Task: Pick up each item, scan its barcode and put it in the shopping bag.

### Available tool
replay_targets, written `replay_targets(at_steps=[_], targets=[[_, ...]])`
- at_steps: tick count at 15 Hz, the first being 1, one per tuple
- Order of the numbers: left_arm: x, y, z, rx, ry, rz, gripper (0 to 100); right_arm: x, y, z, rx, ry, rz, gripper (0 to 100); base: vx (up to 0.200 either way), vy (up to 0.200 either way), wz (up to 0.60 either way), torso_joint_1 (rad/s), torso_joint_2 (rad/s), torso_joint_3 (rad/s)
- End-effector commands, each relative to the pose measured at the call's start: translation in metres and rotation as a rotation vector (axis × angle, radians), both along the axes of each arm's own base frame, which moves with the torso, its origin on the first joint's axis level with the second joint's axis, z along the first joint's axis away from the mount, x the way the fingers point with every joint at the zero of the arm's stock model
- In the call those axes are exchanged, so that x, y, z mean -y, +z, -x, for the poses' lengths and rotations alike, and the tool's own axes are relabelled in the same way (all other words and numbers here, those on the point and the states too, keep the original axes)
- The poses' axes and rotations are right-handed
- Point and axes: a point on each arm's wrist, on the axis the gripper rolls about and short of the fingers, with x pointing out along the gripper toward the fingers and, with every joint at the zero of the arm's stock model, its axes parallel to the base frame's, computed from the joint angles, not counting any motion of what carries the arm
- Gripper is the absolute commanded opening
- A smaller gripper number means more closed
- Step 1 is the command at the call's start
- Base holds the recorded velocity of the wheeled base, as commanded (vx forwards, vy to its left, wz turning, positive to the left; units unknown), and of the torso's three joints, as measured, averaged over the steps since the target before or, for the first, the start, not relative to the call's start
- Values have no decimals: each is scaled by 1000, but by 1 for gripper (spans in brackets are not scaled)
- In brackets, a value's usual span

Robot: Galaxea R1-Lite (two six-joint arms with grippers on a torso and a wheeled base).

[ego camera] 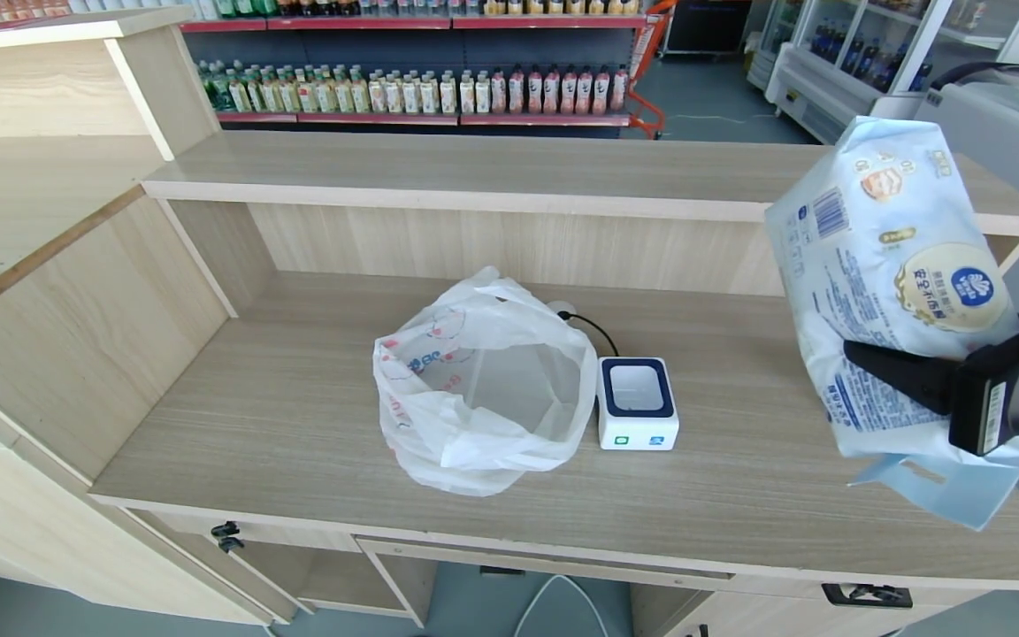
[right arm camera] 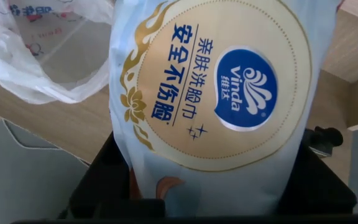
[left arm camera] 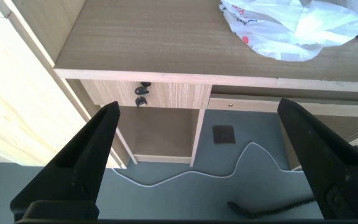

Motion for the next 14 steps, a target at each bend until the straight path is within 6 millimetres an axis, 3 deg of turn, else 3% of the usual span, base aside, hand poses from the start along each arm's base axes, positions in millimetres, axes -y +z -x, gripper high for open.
replay_targets(at_steps=[1,6,12,14], targets=[[0,0,0,-1,0,0,100,-13,1,11,10,-30,-24,0,0,0,0,0,0,0],[0,0,0,-1,0,0,100,-22,-12,19,-5,-12,14,0,0,0,0,0,0,0],[0,0,0,-1,0,0,100,-25,-13,16,-12,-6,37,0,0,0,600,3,2,1],[0,0,0,-1,0,0,100,-23,-13,14,-11,-16,64,0,0,0,0,0,0,0]])
